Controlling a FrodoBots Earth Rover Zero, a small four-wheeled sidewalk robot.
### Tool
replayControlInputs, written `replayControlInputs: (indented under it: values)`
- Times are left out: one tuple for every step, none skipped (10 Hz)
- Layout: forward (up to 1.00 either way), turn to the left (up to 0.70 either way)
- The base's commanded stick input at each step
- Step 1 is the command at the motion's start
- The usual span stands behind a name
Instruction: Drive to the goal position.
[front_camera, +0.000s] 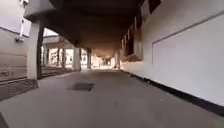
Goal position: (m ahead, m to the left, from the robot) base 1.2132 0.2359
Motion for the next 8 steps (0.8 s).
replayControlInputs:
  values:
    - [0.85, 0.0]
    - [0.85, 0.0]
    - [0.85, 0.0]
    - [0.85, 0.0]
    - [0.85, 0.0]
    - [0.85, 0.0]
    - [0.85, 0.0]
    - [0.85, 0.0]
